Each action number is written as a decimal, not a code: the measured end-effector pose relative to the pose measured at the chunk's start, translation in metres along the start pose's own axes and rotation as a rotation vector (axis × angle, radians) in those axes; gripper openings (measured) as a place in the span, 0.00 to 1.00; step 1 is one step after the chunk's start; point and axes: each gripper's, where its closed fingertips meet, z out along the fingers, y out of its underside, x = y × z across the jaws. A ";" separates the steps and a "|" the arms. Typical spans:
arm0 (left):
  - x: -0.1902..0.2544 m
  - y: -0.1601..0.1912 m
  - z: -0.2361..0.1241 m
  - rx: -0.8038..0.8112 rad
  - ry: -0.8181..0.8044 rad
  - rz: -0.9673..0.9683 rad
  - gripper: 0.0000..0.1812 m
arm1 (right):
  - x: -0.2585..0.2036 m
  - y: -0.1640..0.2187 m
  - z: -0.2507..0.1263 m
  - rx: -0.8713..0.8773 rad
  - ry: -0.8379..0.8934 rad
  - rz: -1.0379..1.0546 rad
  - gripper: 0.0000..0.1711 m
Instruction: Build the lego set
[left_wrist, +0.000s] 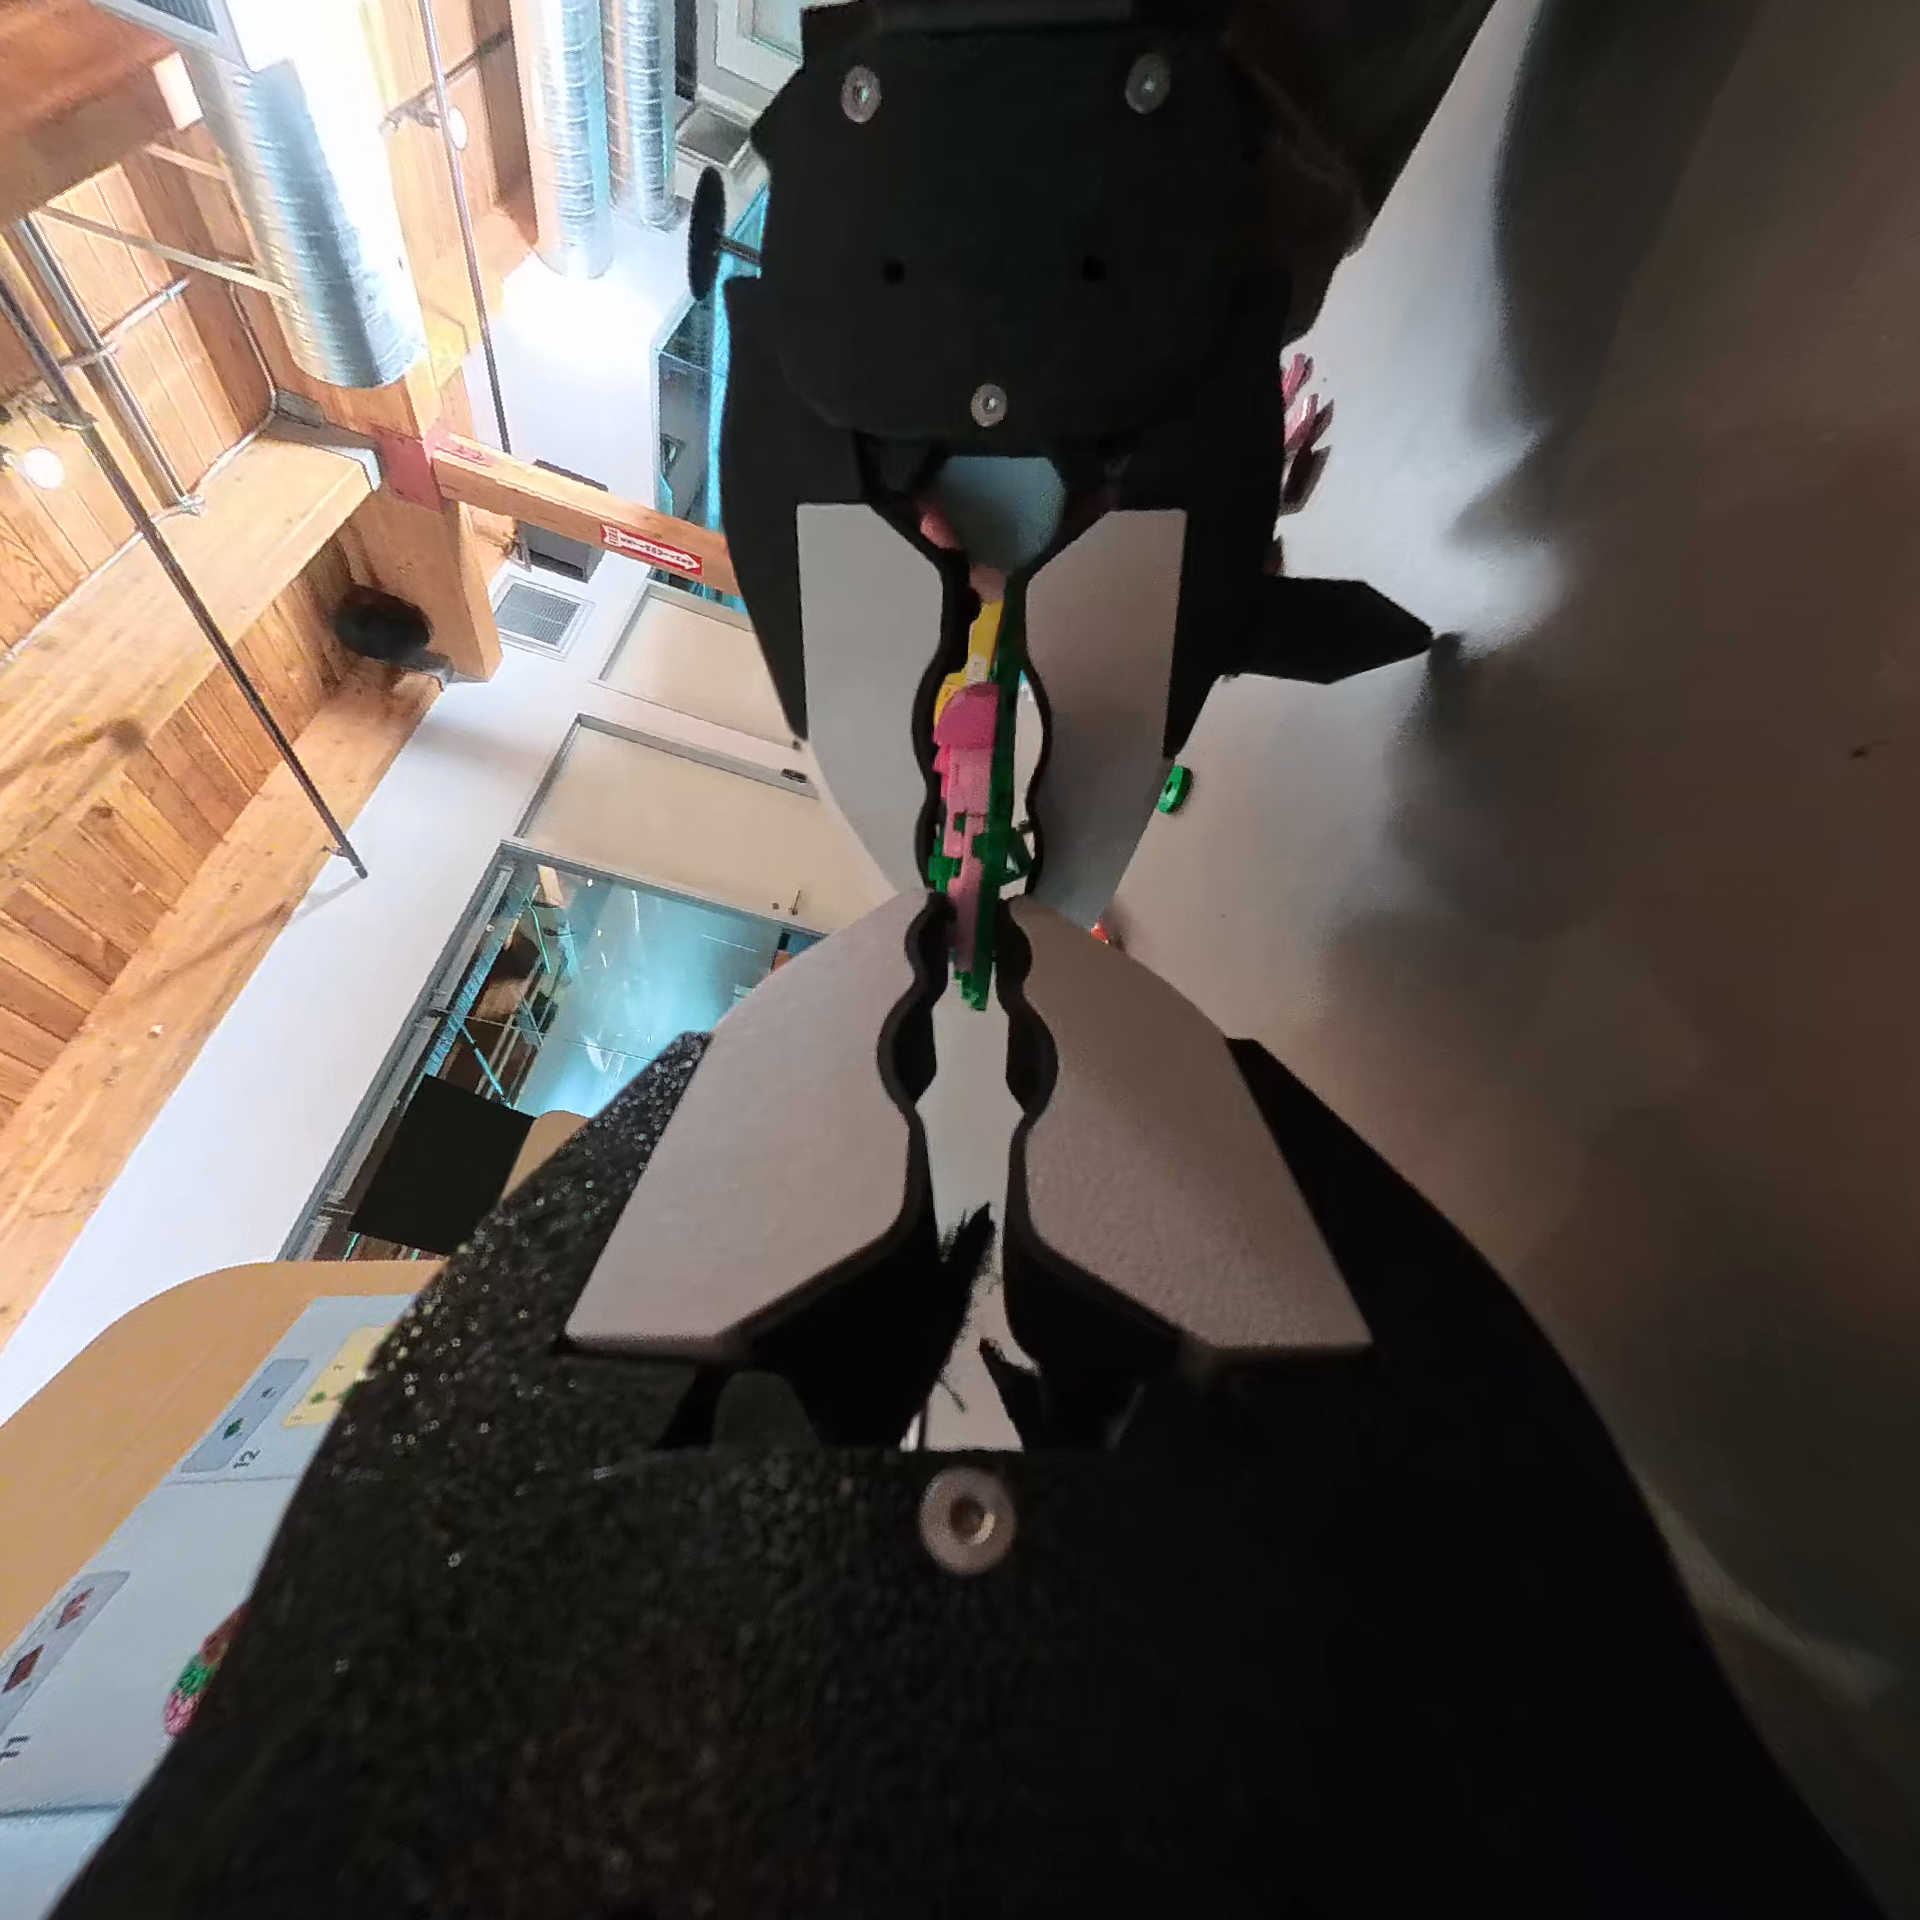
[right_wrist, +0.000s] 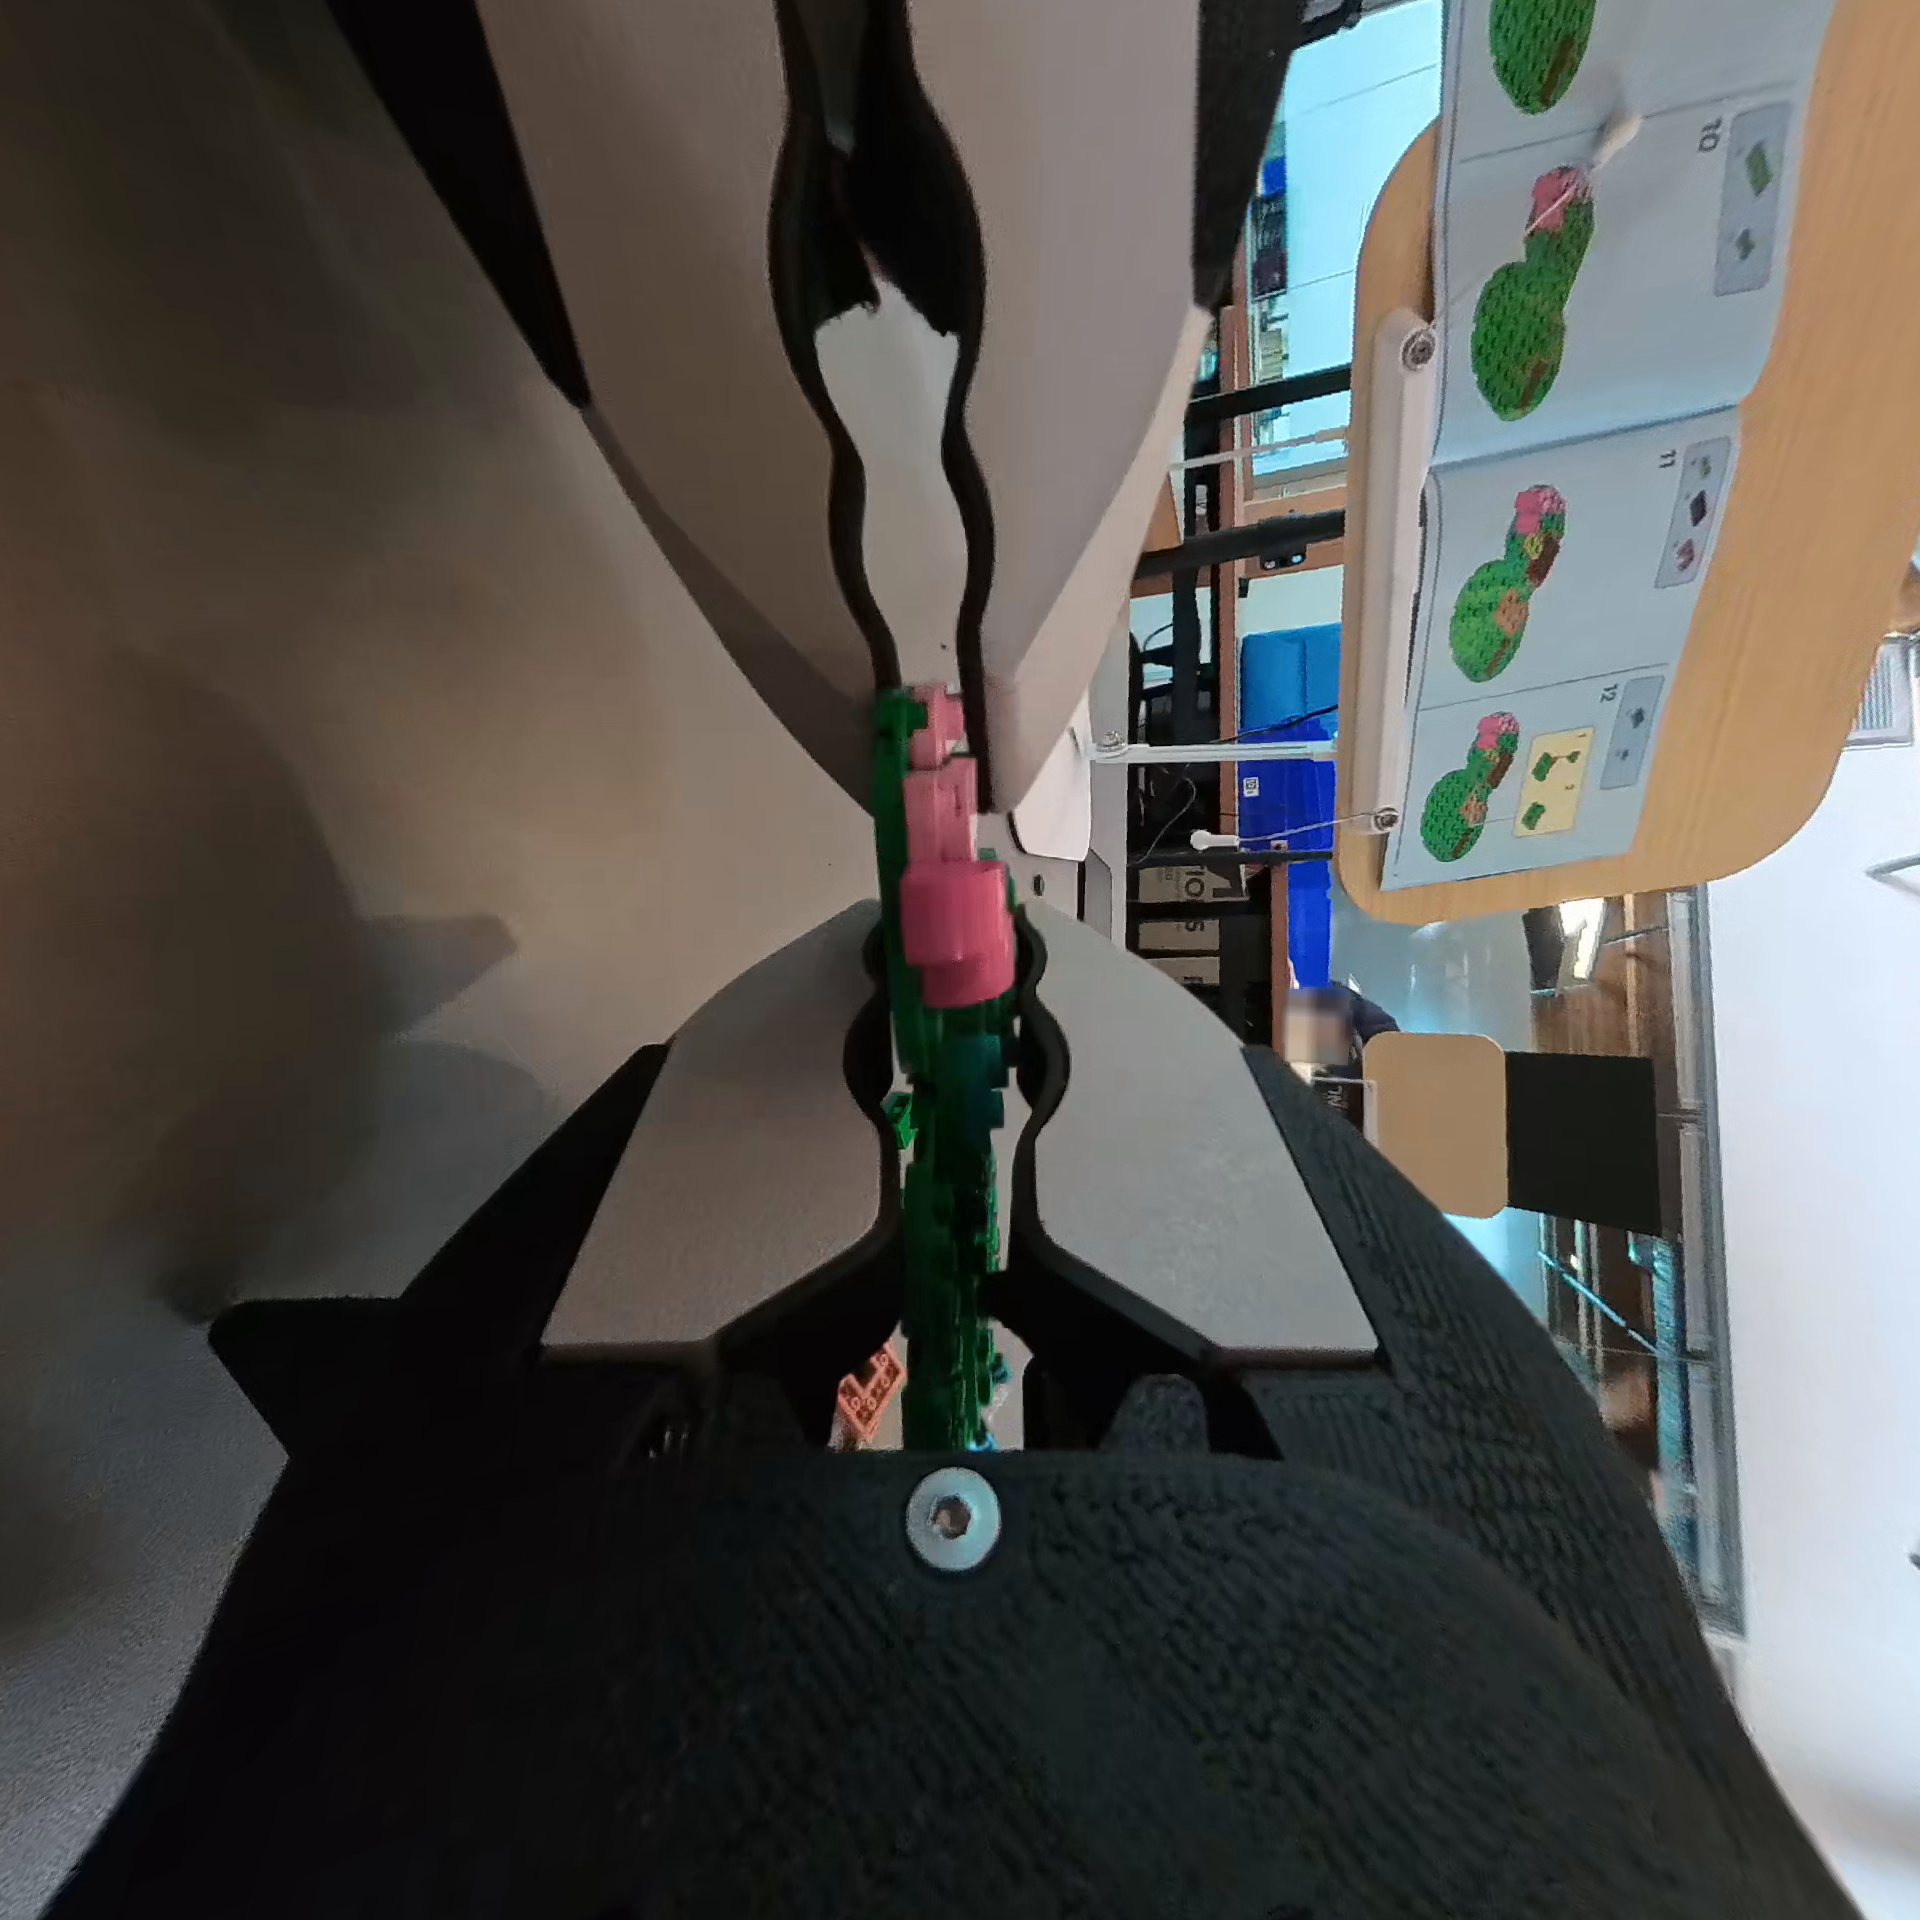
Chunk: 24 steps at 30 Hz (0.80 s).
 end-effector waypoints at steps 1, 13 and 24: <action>0.001 0.000 0.000 -0.002 0.006 -0.008 0.04 | 0.000 0.000 0.000 0.001 0.007 -0.017 0.10; 0.003 -0.001 -0.001 0.018 0.044 -0.052 0.04 | 0.000 0.000 -0.001 0.001 0.061 -0.150 0.08; 0.007 -0.006 -0.002 0.041 0.070 -0.058 0.04 | -0.006 -0.002 -0.004 0.019 -0.020 -0.073 0.07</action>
